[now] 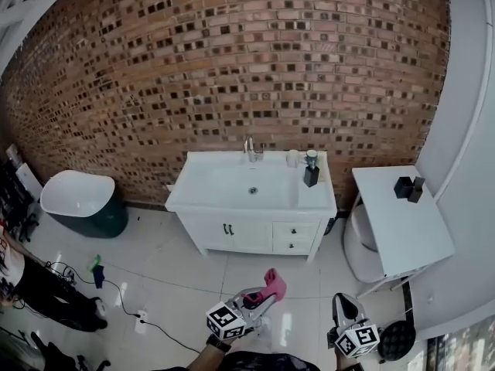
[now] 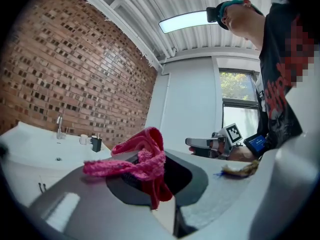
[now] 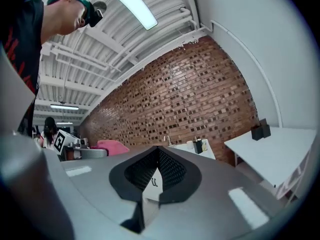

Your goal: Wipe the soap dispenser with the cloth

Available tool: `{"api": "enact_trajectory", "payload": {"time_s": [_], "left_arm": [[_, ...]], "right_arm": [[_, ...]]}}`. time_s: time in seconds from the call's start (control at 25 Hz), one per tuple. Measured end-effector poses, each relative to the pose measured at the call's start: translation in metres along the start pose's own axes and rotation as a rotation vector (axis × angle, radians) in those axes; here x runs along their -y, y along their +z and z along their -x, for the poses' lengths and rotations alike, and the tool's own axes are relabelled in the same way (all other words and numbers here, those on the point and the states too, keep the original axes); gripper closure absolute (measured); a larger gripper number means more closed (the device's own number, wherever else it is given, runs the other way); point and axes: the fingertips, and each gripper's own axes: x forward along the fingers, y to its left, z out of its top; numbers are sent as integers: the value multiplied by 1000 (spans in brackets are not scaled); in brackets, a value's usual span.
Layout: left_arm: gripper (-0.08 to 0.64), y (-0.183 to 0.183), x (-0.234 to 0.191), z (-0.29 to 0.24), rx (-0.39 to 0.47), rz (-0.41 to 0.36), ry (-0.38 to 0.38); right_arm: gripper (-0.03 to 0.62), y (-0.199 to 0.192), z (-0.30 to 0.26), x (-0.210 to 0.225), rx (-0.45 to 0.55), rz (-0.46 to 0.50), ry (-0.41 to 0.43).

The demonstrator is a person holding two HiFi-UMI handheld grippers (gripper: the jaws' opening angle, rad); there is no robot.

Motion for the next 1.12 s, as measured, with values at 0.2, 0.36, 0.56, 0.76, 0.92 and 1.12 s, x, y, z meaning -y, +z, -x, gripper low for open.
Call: {"api": "enact_trajectory", "payload": {"time_s": [0.2,0.36,0.56,0.76,0.92,1.12], "left_arm": [[512,56,-117,-11,43,-22,30],[512,86,-154,-29,91,-23,26],[512,78,-205,-49,82,34,36],[512,66,-252,-85,35,90,40],[511,54,-309,-139,7,93,53],[512,71,-374,-236,-20,68,74]], "right_arm": [[592,46,-116,2,31,66,60],[592,60,-178,14,-60,155,41],[592,45,-238,24,-118,186,82],[592,33,-293,68,-182,264,164],[592,30,-350,145,-227,344,215],[592,37,-426,250,-224,283,183]]}}
